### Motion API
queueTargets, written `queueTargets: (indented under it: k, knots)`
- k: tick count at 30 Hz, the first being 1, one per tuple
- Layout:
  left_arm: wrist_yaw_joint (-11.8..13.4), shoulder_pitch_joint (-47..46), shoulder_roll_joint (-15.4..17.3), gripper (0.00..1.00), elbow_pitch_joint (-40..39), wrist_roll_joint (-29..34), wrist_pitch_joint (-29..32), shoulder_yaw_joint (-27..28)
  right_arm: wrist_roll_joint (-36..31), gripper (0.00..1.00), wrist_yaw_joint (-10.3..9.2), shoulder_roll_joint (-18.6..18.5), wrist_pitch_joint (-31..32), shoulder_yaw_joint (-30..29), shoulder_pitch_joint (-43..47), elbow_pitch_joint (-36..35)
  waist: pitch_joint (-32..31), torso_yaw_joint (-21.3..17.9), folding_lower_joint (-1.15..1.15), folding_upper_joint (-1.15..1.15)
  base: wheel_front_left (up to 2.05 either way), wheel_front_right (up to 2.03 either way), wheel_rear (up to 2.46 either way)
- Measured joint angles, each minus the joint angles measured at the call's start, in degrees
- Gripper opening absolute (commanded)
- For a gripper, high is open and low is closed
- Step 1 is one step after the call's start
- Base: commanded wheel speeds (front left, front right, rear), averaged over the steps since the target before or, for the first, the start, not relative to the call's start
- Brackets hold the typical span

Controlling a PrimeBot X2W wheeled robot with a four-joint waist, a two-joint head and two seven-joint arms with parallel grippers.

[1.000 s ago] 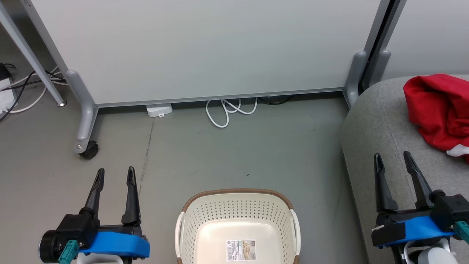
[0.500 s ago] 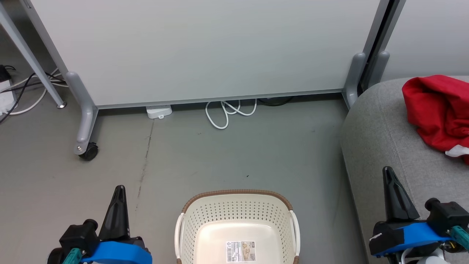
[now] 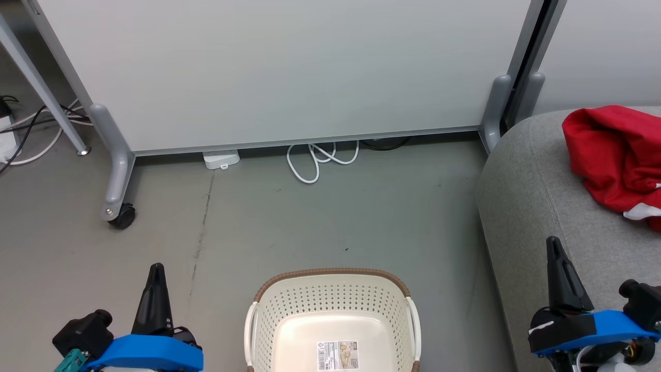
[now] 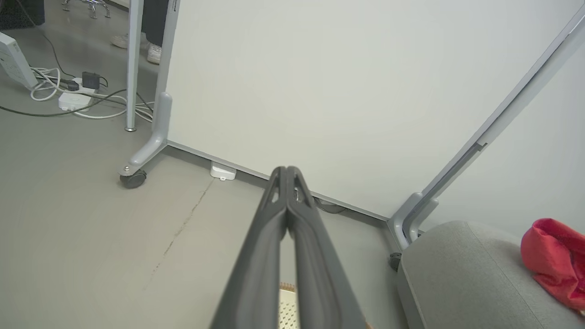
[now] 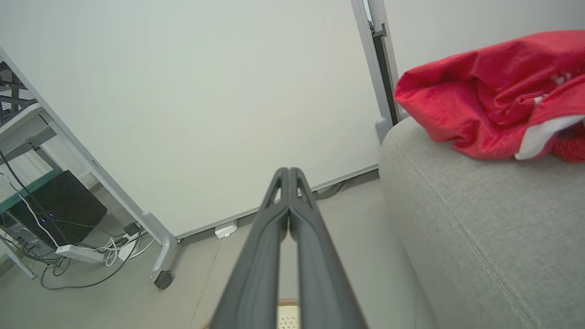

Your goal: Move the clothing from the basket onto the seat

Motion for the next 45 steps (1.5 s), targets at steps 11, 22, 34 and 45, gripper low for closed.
queueTargets:
  k: [11,22,34,45]
  knots:
    - [0.00,-0.69,-0.03,0.00,-0.11,-10.10,2.52,0.75,10.44,0.00,0.00,-0.01,2.54,-0.10,-0.09,0.10,-0.17,-0.33,0.00,0.00,0.00,0.00,0.00]
    - [-0.01,-1.44,-0.05,0.00,-0.27,-18.19,4.61,1.53,18.87,0.00,-0.01,-0.01,4.74,-0.25,-0.16,0.26,-0.33,-0.64,0.00,0.00,0.00,0.00,0.00]
    - [-0.07,-1.97,-0.08,0.00,-0.37,-26.99,6.76,2.08,27.95,0.00,-0.01,-0.02,6.95,-0.41,-0.44,0.46,-0.52,-1.01,0.00,0.00,0.00,0.00,0.00]
    - [-0.37,-2.64,-0.09,0.00,-0.44,-34.19,8.60,2.75,35.32,0.00,-0.01,-0.03,8.76,-0.53,-0.64,0.60,-0.69,-1.34,0.00,0.00,0.00,0.00,0.00]
